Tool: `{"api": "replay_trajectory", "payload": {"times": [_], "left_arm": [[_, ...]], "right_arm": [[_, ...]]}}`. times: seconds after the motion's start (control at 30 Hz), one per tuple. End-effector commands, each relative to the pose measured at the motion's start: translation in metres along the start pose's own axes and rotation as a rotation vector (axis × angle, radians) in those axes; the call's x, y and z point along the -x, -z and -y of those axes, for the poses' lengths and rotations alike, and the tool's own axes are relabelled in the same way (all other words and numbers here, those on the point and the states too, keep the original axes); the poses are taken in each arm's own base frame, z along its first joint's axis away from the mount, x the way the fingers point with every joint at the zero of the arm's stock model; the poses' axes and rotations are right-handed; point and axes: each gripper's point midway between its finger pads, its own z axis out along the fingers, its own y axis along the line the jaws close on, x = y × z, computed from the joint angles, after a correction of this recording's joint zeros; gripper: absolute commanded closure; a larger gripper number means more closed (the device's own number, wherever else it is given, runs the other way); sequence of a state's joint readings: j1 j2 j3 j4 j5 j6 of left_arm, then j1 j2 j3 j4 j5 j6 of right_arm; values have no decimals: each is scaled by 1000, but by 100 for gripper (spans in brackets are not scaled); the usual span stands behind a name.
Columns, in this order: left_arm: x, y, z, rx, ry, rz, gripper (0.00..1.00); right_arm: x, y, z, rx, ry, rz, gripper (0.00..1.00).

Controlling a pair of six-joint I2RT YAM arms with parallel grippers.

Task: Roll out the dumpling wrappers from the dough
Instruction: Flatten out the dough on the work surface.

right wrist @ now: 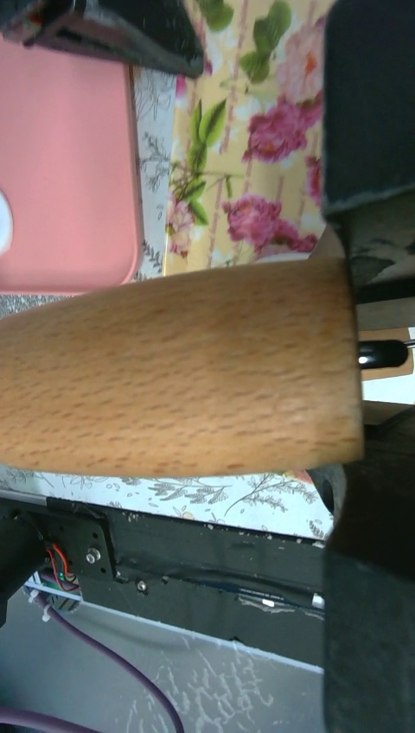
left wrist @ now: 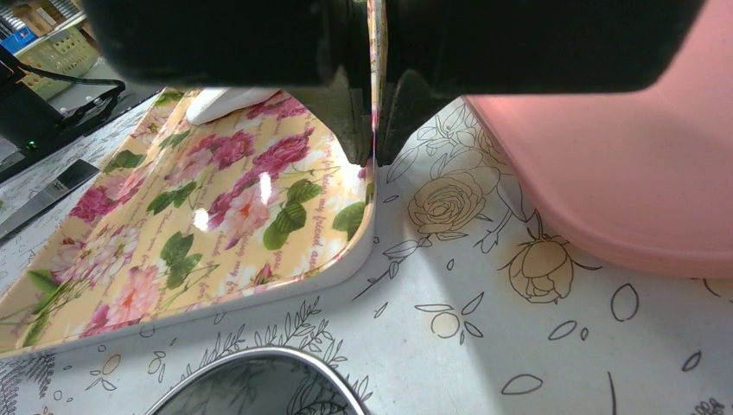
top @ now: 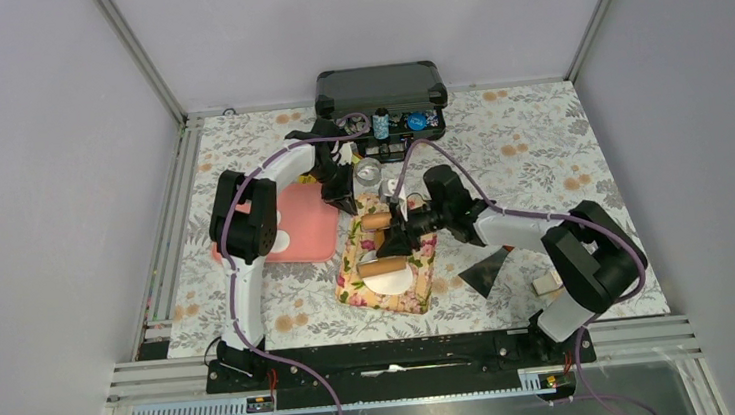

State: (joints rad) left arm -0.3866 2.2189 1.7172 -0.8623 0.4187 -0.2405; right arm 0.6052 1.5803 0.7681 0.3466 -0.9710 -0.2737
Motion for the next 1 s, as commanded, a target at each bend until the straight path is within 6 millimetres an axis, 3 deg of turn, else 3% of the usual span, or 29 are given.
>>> {"api": "replay_trajectory", "payload": {"times": [0.0, 0.1, 0.2, 0.33, 0.5, 0.73, 0.8, 0.87, 0.97], "left_arm": [[15, -14, -10, 57, -37, 50, 100], [15, -14, -9, 53, -38, 49, 100], [15, -13, -9, 53, -41, 51, 100], [15, -10, -9, 55, -42, 54, 100], [16, -8, -9, 55, -41, 59, 100], [16, -8, -12, 54, -31, 58, 100], [16, -7, -12, 53, -31, 58, 100], [16, -7, -12, 50, -33, 58, 100], [16, -6, -13, 44, -34, 61, 100]], "right_arm": [[16, -15, -6, 30, 20, 54, 100], [4, -19, 5, 2, 0, 29, 100], [-14, -19, 29, -109, 13, -33, 100], [-26, -6, 62, -264, 12, -70, 100], [-14, 22, 105, -480, 10, -40, 100], [-5, 53, 144, -713, 73, -56, 100], [5, 59, 144, -724, 73, -18, 100], [25, 60, 133, -679, 67, 43, 100], [63, 51, 89, -485, 25, 157, 100]]}}
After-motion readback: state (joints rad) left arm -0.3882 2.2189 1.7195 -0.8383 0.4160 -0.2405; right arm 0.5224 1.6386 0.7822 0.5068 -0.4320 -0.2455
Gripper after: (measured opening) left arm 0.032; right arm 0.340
